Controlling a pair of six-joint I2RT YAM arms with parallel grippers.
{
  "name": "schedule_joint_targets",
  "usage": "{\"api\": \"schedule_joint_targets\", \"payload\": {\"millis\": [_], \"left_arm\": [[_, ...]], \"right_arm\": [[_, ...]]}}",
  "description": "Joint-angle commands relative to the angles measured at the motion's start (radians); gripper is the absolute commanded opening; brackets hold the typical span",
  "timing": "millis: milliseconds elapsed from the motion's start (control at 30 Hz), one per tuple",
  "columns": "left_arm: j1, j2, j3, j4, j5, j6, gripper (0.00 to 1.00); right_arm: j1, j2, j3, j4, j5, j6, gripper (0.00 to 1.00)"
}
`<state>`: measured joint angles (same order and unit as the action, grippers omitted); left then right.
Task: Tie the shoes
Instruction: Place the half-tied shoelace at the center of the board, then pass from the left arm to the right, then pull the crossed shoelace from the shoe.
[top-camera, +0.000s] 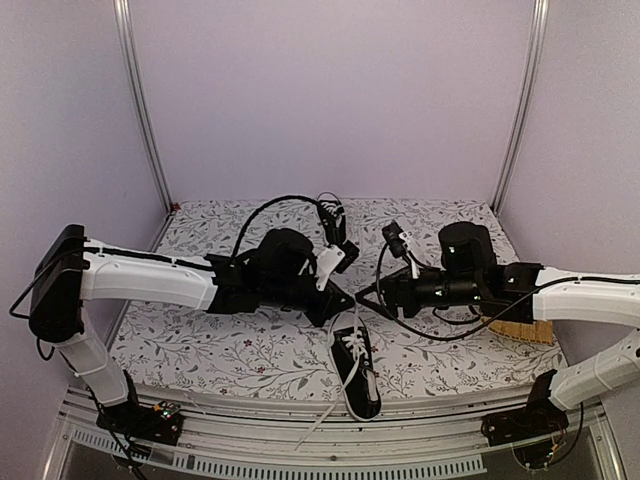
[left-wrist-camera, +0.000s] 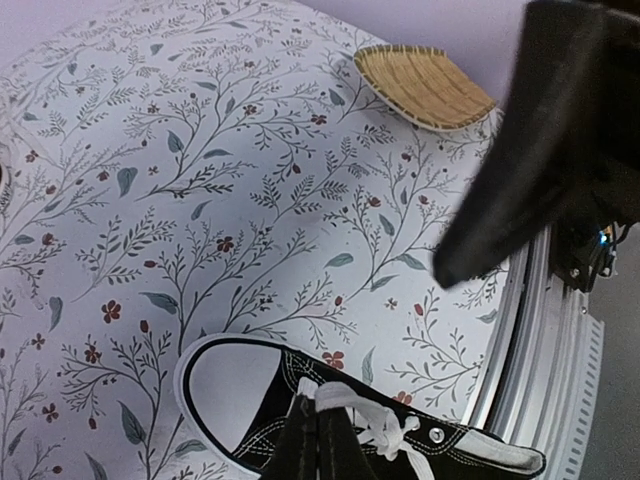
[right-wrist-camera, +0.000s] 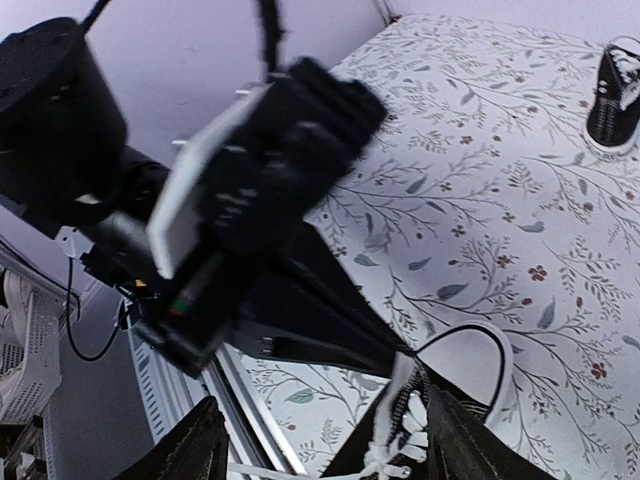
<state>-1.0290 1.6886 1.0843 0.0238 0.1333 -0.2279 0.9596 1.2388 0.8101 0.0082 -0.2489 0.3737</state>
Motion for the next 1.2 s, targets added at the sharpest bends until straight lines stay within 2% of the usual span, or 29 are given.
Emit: {"api": "schedule_joint_targets", "payload": {"millis": [0, 233, 467, 600, 667, 700, 733, 800, 833, 933, 1033, 1167], "left_arm": [[0.005, -0.022, 0.019, 0.003, 0.027, 0.029, 0.0], [0.006, -0.009, 0.026, 0.0, 0.031, 0.029, 0.0], [0.005, 0.001, 0.036, 0.006, 0.038, 0.029, 0.0], [0.005, 0.001, 0.036, 0.022, 0.054, 0.029, 0.0], [0.004, 0.001, 0.031, 0.031, 0.06, 0.022, 0.0], [0.005, 0.0, 0.029, 0.031, 0.061, 0.014, 0.0], [0.005, -0.002, 0.025, 0.026, 0.056, -0.003, 0.09], [-0.001, -0.016, -0.006, 0.026, 0.026, -0.048, 0.46], [-0.014, -0.029, -0.032, 0.033, -0.008, -0.071, 0.6], [-0.078, -0.062, -0.124, 0.081, -0.089, -0.145, 0.63], [-0.151, -0.053, -0.189, 0.152, -0.1, -0.243, 0.58], [-0.226, -0.001, -0.197, 0.16, -0.148, -0.313, 0.53]], "right_arm": [[-0.068, 0.016, -0.045, 0.028, -0.028, -0.002, 0.67], [-0.075, 0.134, -0.03, 0.094, -0.116, -0.02, 0.58], [-0.074, 0.198, -0.012, 0.128, -0.151, -0.034, 0.43], [-0.074, 0.213, -0.01, 0.132, -0.14, -0.039, 0.22], [-0.074, 0.212, -0.014, 0.136, -0.125, -0.039, 0.06], [-0.074, 0.206, -0.019, 0.138, -0.114, -0.037, 0.03], [-0.074, 0.199, -0.027, 0.141, -0.101, -0.031, 0.03], [-0.074, 0.177, -0.046, 0.139, -0.075, -0.016, 0.02], [-0.074, 0.166, -0.055, 0.137, -0.061, -0.004, 0.02], [-0.074, 0.14, -0.086, 0.138, -0.041, 0.019, 0.02], [-0.074, 0.129, -0.103, 0.143, -0.031, 0.04, 0.02], [-0.074, 0.118, -0.114, 0.148, -0.025, 0.062, 0.02]]}}
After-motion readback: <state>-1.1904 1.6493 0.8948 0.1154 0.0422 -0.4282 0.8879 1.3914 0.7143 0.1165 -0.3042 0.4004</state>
